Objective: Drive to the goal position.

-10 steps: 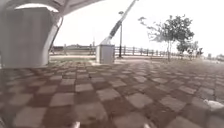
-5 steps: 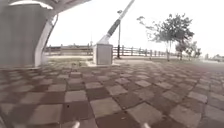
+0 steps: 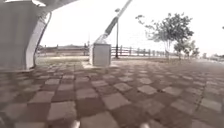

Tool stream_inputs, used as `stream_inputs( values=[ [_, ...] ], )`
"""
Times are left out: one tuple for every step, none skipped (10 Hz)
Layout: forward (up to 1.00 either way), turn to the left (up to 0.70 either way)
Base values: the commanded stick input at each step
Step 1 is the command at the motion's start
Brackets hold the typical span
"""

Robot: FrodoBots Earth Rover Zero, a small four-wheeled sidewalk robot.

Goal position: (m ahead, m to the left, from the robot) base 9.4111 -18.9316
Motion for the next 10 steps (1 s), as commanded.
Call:
stream_inputs(
  values=[
    [0.70,-0.17],
    [0.70,0.00],
    [0.70,0.00],
    [0.70,0.00],
    [0.70,-0.09],
    [0.70,-0.27],
    [0.70,-0.27],
    [0.70,-0.27],
    [0.70,-0.12],
    [0.70,0.00]
  ],
)
